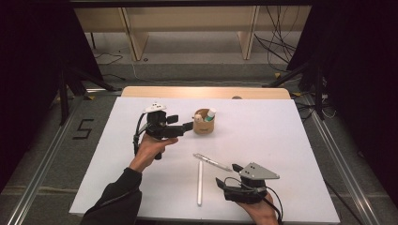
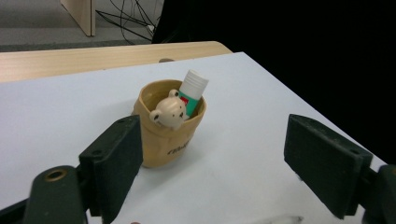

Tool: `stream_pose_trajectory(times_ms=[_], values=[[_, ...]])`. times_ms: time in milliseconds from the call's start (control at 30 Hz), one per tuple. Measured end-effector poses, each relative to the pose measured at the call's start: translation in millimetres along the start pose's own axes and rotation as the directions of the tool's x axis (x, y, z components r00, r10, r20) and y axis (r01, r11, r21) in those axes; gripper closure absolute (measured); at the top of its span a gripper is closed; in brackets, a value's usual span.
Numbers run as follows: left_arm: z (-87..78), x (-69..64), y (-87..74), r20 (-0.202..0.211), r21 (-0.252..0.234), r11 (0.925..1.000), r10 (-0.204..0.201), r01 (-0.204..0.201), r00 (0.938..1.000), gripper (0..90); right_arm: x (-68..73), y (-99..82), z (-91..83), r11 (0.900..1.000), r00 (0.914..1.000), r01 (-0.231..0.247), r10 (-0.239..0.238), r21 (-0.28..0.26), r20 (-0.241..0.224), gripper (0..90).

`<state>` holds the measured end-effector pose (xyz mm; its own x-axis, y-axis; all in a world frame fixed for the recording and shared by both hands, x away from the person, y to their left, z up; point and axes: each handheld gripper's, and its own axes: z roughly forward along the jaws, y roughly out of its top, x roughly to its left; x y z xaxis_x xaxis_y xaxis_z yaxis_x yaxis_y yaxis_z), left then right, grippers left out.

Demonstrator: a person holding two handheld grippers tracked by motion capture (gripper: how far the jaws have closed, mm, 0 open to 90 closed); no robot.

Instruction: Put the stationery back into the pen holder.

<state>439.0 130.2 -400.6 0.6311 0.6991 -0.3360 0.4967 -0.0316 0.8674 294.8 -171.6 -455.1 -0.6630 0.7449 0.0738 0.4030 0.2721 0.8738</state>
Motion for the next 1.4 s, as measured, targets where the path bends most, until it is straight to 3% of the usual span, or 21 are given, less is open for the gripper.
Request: stream_pose_trajectory(times_ms=[67,333,400,500,800,1133,1400], values=[[-3.7,0.5,-5.1,0.007,-0.004,1.0000,-0.008,0.008,0.9999,17.3,-4.3,2.2,5.5,0.9994,0.9998,-0.001,0.002,0.035,-0.021,25.7],[-12.4,5.7,-20.8,-0.012,0.012,0.9999,0.009,-0.009,0.9999,15.7,-13.7,7.6,15.6,0.9954,0.9990,0.028,-0.025,0.091,-0.037,27.0],[-15.3,5.7,-26.2,-0.015,0.015,0.9996,0.025,-0.025,0.9996,15.7,-18.7,10.8,17.8,0.9932,0.9986,0.037,-0.032,0.110,-0.042,27.4],[-19.0,5.8,-32.6,-0.012,0.014,0.9997,0.018,-0.017,0.9998,15.7,-27.9,17.3,22.7,0.9888,0.9974,0.052,-0.045,0.140,-0.057,29.1],[-34.7,5.2,-49.8,-0.011,0.015,0.9992,0.037,-0.037,0.9992,15.5,-41.3,25.3,36.3,0.9773,0.9942,0.072,-0.055,0.199,-0.093,31.9],[-43.1,3.8,-66.9,-0.027,0.034,0.9987,0.039,-0.038,0.9989,15.5,-44.5,28.5,49.6,0.9629,0.9919,0.101,-0.078,0.250,-0.101,34.0],[-46.9,1.0,-75.2,-0.028,0.046,0.9980,0.045,-0.044,0.9986,15.5,-37.4,30.8,54.1,0.9525,0.9910,0.121,-0.099,0.280,-0.089,34.9]])
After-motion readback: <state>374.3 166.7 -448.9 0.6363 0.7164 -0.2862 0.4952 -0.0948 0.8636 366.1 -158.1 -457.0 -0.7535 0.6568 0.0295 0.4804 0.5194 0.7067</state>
